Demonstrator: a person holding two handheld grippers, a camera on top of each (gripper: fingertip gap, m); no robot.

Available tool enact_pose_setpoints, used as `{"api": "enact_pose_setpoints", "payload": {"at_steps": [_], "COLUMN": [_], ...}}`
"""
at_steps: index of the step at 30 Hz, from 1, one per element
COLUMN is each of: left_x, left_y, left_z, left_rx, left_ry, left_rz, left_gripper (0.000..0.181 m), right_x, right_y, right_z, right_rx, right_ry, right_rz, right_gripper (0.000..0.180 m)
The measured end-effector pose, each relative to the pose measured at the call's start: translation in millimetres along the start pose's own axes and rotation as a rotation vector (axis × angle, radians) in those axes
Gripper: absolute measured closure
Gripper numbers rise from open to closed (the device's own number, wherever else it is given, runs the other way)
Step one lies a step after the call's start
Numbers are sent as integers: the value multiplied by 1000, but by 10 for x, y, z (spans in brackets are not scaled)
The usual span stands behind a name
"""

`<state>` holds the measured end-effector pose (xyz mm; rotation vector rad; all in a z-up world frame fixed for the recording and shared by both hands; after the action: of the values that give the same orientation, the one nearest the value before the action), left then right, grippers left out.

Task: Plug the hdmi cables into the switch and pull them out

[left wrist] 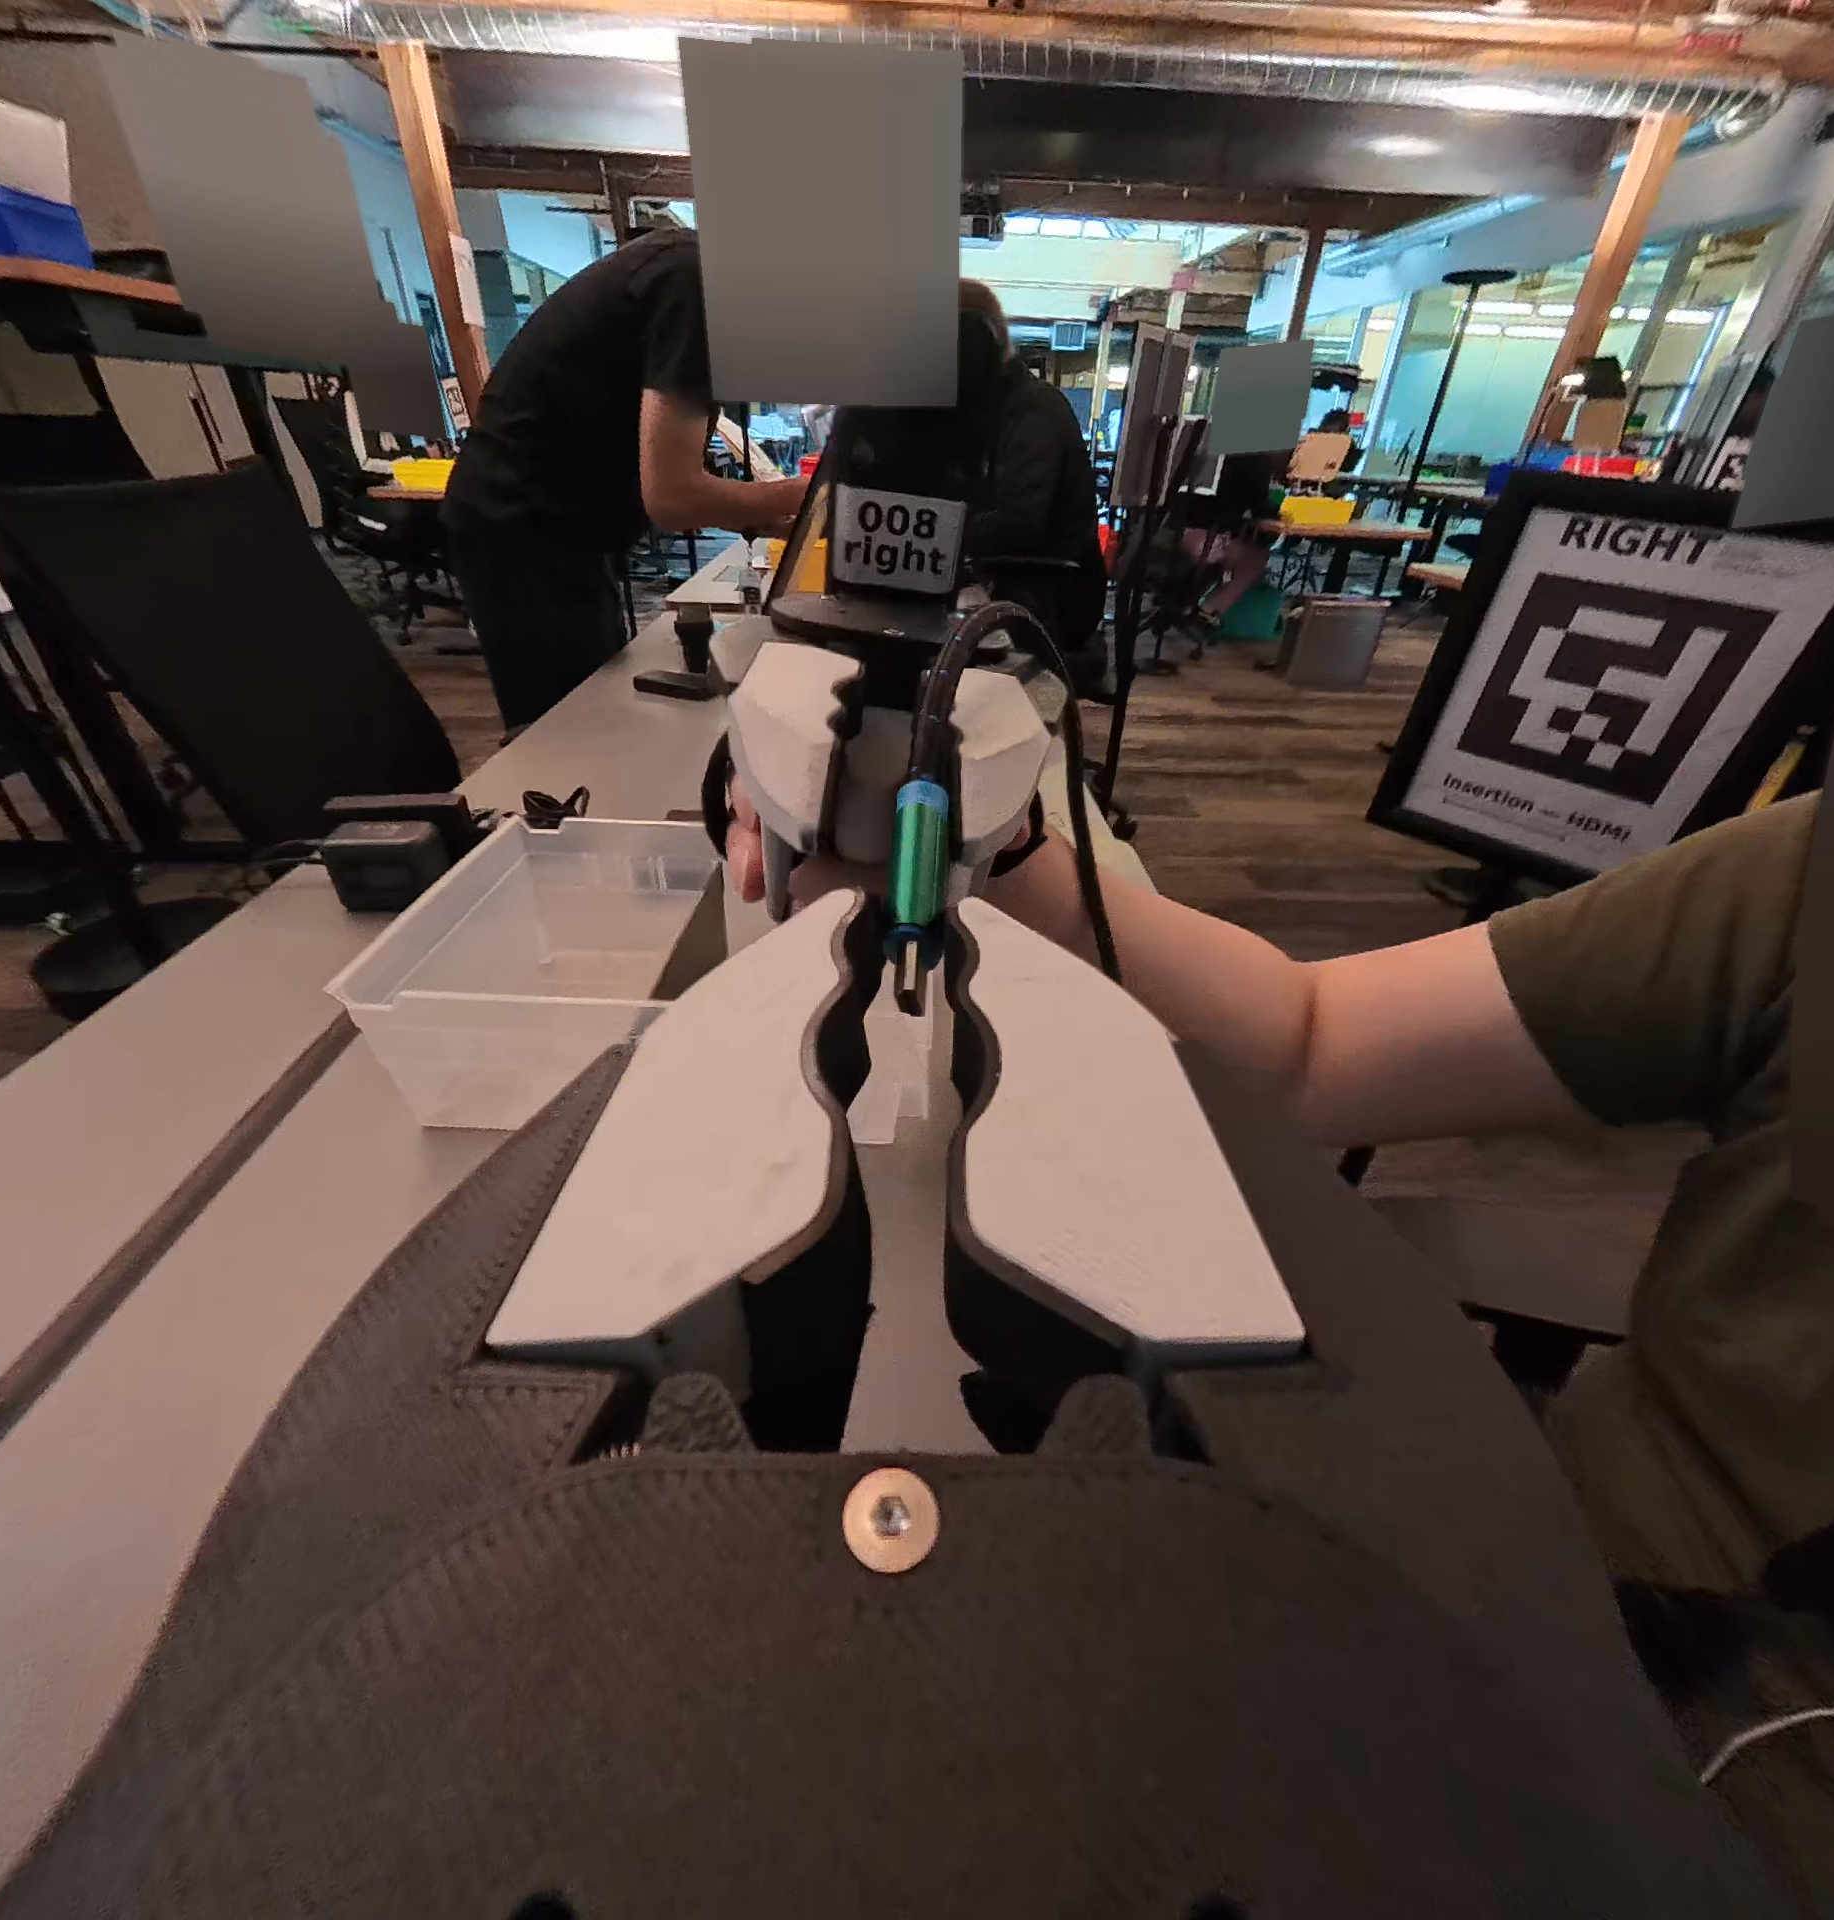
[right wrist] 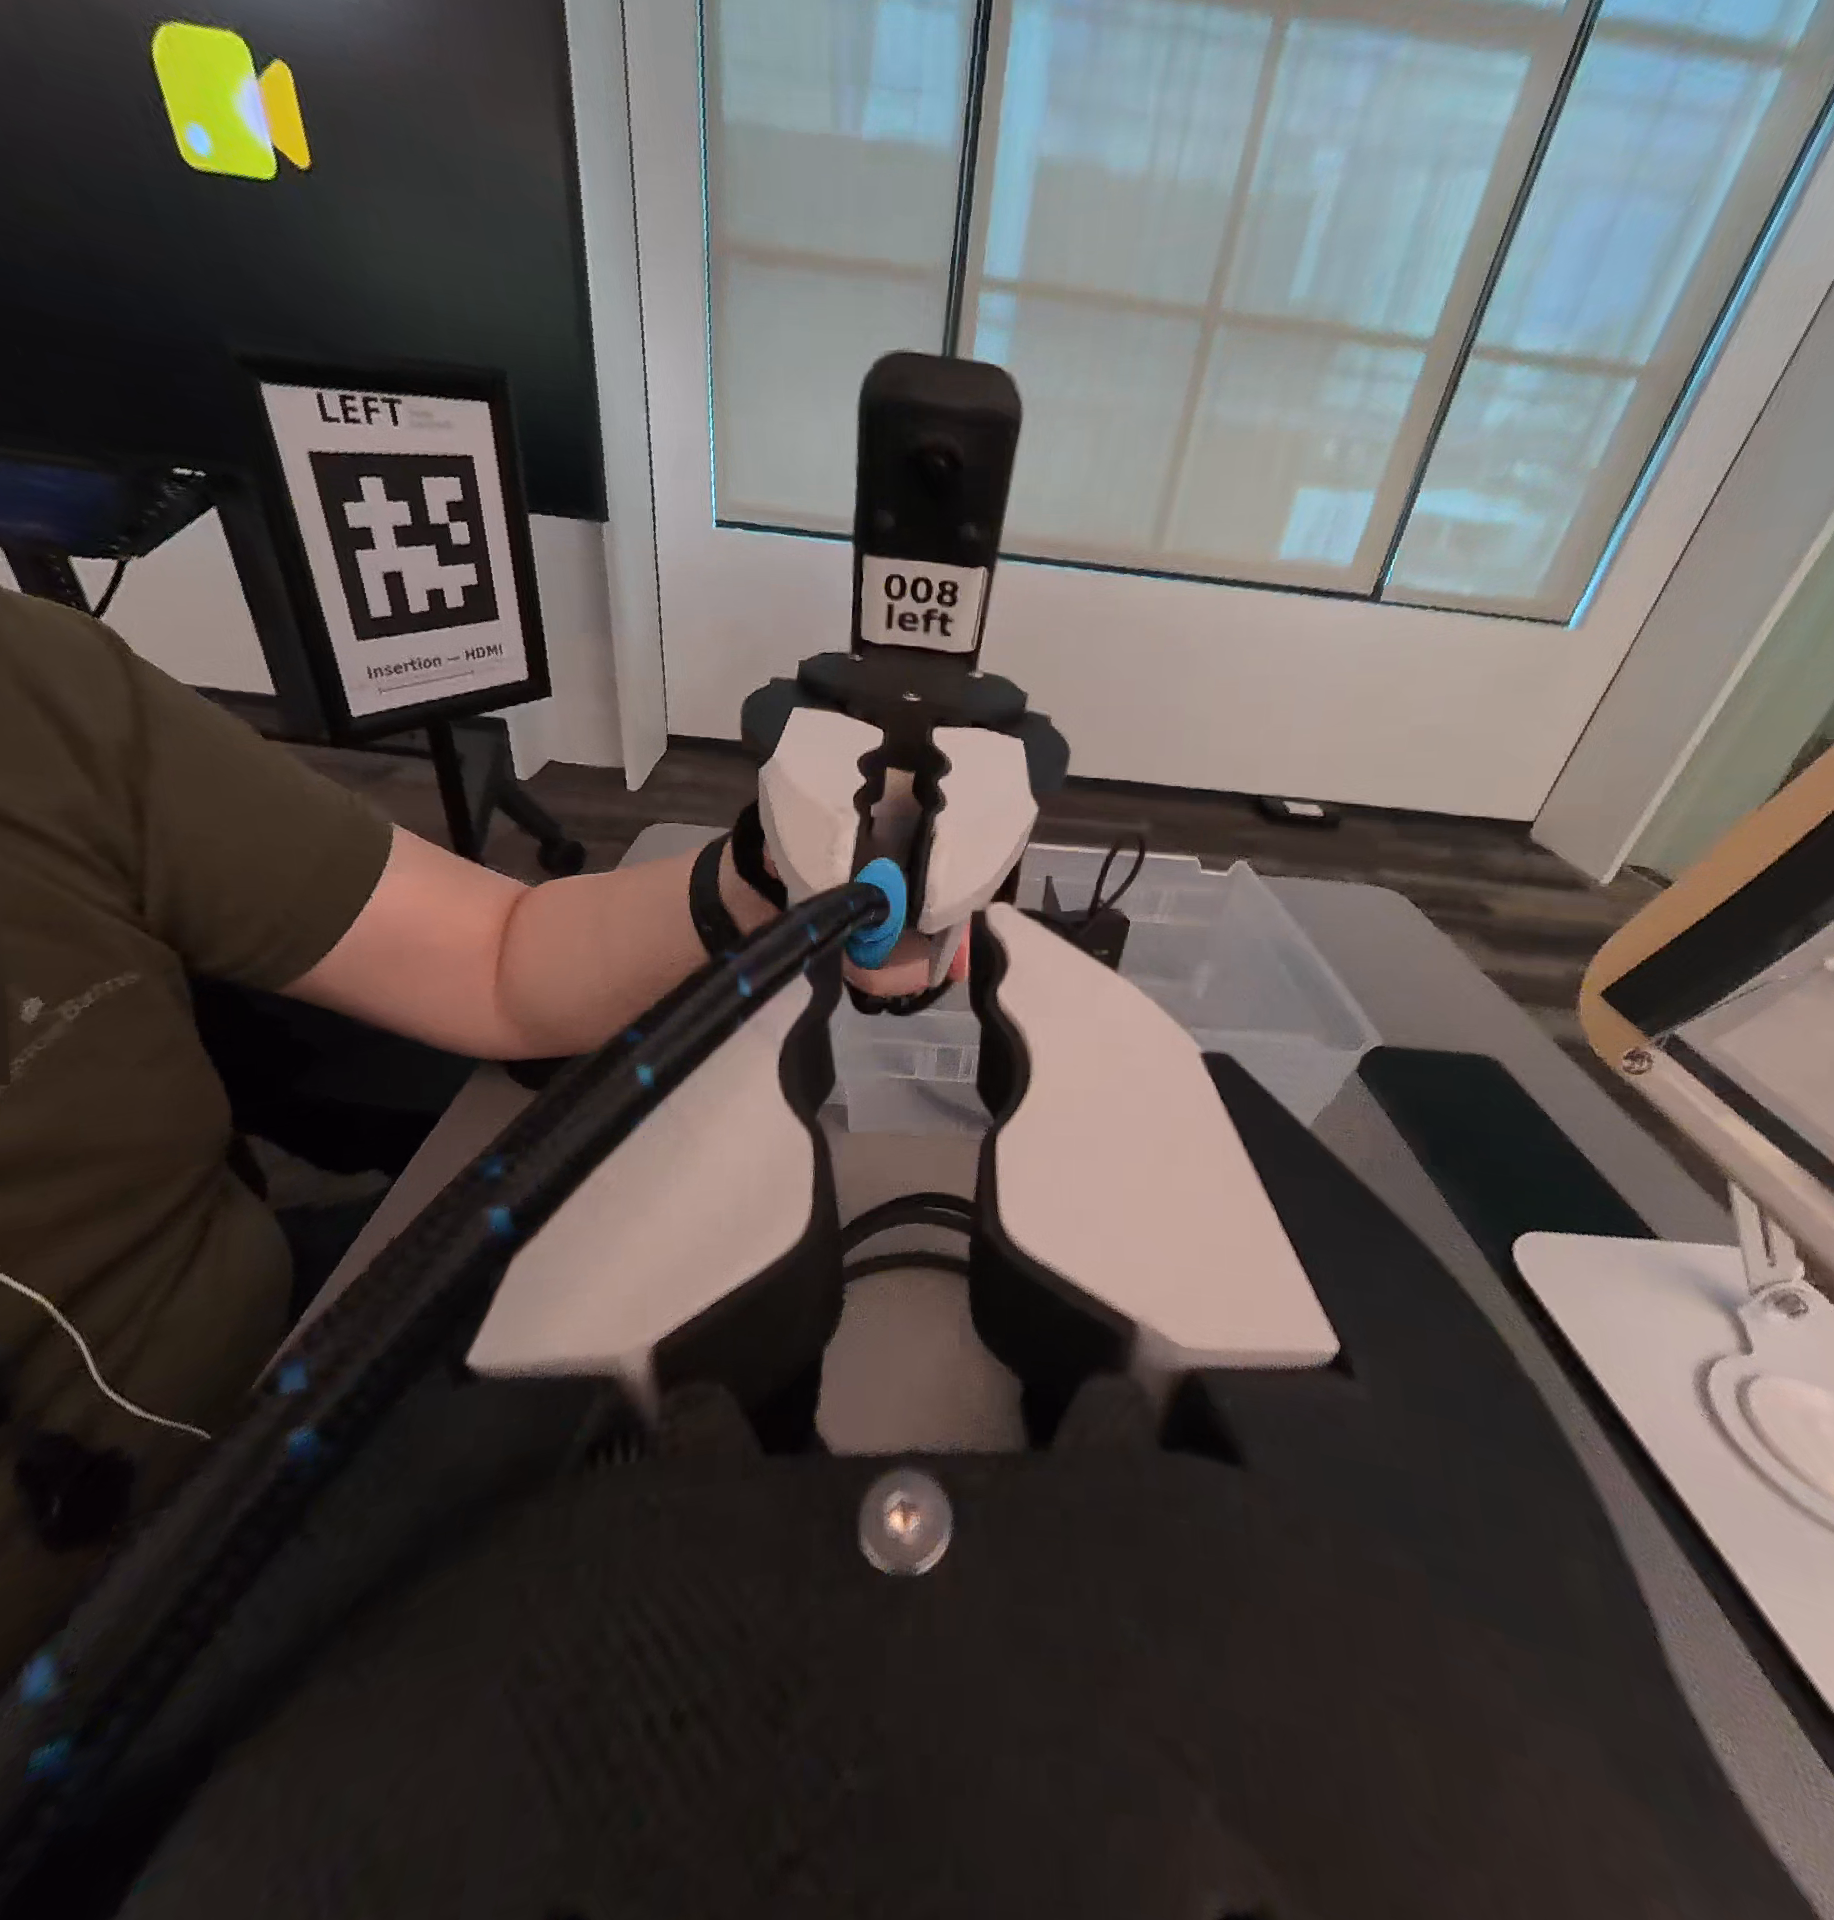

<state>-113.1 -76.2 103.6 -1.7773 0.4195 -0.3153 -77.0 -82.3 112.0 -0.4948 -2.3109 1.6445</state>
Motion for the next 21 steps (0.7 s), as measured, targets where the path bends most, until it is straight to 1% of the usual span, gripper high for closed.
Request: {"api": "enact_pose_setpoints", "payload": {"at_steps": [1,3,8,13,16,18,21], "left_x": [0,6,41,55,81,107,129], "left_y": [2,22,96,131,229,223,217], "left_z": [1,8,32,38,64,57,44], "left_rx": [28,76,149,216,234,255,264], "left_ry": [-18,-53,-121,-164,-189,-201,-196], "left_rz": [3,25,86,96,167,157,145], "left_gripper": [170,170,170,169,156,158,167], "right_x": [1,6,-20,-34,-48,-51,-52], "right_y": [0,11,78,90,113,135,122], "right_z": [2,58,76,82,60,73,115], "right_rx": [4,12,-67,-125,-146,-152,-173], "right_ry": [0,-44,-52,-65,-61,-77,-104], "right_rz": [9,38,101,75,63,60,28], "right_gripper": [158,169,169,169,169,169,169]}}
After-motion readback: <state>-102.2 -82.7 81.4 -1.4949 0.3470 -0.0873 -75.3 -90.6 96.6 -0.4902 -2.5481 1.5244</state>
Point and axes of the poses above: each gripper's, where its closed fingertips meet, x out along the fingers, y out of its underside, z = x × y across the jaws, the point moved 2 cm from there along -x, back along the fingers, and after that the axes turned 13 degrees about -x, right-handed, at the moved point
